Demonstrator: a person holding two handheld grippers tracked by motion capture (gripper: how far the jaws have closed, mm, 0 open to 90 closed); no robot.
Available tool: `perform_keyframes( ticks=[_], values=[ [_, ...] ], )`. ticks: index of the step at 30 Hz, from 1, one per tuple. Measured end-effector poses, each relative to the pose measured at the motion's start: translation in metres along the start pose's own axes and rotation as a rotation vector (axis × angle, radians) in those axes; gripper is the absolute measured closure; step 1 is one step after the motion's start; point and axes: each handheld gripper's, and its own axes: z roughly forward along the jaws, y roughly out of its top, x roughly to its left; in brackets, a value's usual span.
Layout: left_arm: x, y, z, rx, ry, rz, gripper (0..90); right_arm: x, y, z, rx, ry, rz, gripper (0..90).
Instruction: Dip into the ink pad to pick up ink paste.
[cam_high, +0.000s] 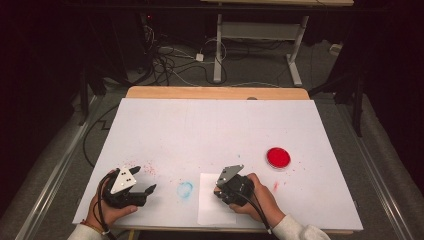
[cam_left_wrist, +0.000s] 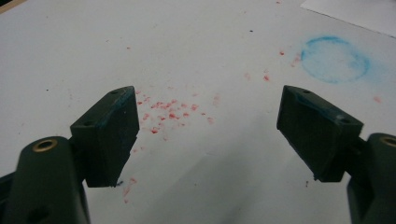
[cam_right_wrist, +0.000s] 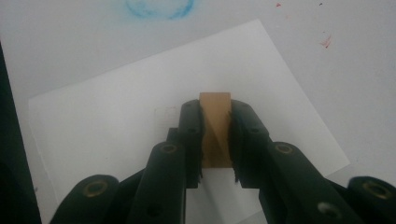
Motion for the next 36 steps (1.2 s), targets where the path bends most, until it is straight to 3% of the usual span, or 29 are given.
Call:
perform_keyframes(
  ticks=[23,36],
  values=[
    [-0.0003,0.0008,0.0,0.0,0.0,-0.004,20.3,0.0041,-0.0004,-0.0004,0.002,-0.031,-0.023,75.8],
    [0.0,0.0006,-0.0003,-0.001,0.002,-0.002,20.3,0.0019,-0.0015,-0.0005,-0.01,-0.01,-0.022,75.7]
  ],
)
